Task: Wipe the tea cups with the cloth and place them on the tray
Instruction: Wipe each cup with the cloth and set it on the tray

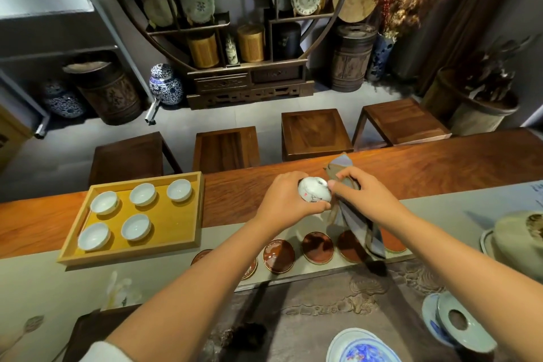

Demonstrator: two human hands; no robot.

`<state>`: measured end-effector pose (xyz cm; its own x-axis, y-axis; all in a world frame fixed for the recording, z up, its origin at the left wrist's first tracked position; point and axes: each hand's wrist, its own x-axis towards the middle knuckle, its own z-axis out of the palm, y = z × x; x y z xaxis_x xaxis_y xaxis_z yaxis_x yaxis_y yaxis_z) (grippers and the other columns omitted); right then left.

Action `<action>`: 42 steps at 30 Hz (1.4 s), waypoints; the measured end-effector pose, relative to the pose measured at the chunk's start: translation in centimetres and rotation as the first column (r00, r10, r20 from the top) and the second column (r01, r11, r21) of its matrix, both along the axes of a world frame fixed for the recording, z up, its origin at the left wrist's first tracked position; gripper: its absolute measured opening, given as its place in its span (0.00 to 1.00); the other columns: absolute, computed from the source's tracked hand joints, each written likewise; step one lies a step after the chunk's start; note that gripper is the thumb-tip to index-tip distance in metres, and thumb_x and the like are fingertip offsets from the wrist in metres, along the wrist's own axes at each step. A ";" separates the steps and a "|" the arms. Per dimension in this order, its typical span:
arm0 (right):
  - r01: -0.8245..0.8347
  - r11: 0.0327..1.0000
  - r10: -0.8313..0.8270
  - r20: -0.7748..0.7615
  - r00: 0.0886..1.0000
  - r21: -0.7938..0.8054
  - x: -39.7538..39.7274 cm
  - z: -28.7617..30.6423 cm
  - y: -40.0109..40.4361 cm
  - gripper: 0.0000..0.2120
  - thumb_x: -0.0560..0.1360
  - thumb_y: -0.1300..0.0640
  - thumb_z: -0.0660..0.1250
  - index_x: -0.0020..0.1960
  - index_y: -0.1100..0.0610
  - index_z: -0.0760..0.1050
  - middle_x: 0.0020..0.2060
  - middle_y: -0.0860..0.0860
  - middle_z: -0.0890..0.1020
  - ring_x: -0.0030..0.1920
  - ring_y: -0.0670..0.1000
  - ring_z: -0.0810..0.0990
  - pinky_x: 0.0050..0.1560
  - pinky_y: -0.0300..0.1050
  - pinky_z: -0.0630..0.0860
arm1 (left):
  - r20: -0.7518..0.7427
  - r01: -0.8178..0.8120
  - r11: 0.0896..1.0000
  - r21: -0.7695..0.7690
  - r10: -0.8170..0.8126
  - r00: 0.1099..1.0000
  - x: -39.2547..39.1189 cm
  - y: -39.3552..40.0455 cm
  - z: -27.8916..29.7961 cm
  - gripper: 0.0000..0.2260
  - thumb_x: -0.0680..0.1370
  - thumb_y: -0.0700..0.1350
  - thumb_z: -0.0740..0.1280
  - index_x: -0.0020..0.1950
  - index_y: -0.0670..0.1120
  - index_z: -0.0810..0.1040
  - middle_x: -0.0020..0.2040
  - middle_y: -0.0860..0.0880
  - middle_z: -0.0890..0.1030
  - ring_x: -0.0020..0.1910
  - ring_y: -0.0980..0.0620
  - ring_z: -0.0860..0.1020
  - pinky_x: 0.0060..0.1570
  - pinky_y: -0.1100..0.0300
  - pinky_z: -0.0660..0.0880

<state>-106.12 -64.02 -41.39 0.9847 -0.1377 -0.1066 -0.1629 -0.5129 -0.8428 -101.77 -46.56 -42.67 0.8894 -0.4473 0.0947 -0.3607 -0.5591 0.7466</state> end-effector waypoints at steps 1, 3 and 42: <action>-0.024 1.000 0.024 -0.008 1.000 -0.002 0.1 -0.1 0.3 0.08 0.72 0.46 0.67 0.48 0.48 0.74 0.43 0.42 0.79 0.44 0.40 0.75 0.39 0.38 0.68 | -0.015 -0.016 1.000 -0.008 0.015 1.000 0.0 0.1 0.0 0.21 0.62 0.58 0.76 0.49 0.51 0.78 0.43 0.57 0.78 0.42 0.61 0.75 0.38 0.66 0.72; -0.049 0.999 0.049 -0.004 0.999 0.002 0.3 -0.4 0.6 0.09 0.72 0.48 0.68 0.50 0.49 0.73 0.44 0.41 0.78 0.44 0.38 0.75 0.38 0.35 0.67 | -0.059 -0.036 0.999 -0.030 0.034 0.998 0.0 0.5 0.0 0.21 0.62 0.58 0.76 0.50 0.52 0.78 0.43 0.59 0.77 0.42 0.64 0.74 0.37 0.70 0.69; -0.352 0.934 0.348 -0.079 0.934 -0.051 6.1 -2.4 18.1 0.03 0.73 0.54 0.68 0.42 0.48 0.79 0.43 0.46 0.82 0.45 0.44 0.78 0.45 0.37 0.71 | -0.185 -0.300 0.939 0.171 0.330 0.926 4.8 23.7 -7.0 0.33 0.64 0.55 0.74 0.65 0.51 0.66 0.60 0.50 0.65 0.52 0.52 0.71 0.49 0.62 0.69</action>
<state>-100.01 -45.92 -43.84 0.9625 0.2059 -0.1766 -0.0185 -0.5996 -0.8001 -97.01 -22.82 -49.63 0.9793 -0.1362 -0.1496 0.0059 -0.7199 0.6940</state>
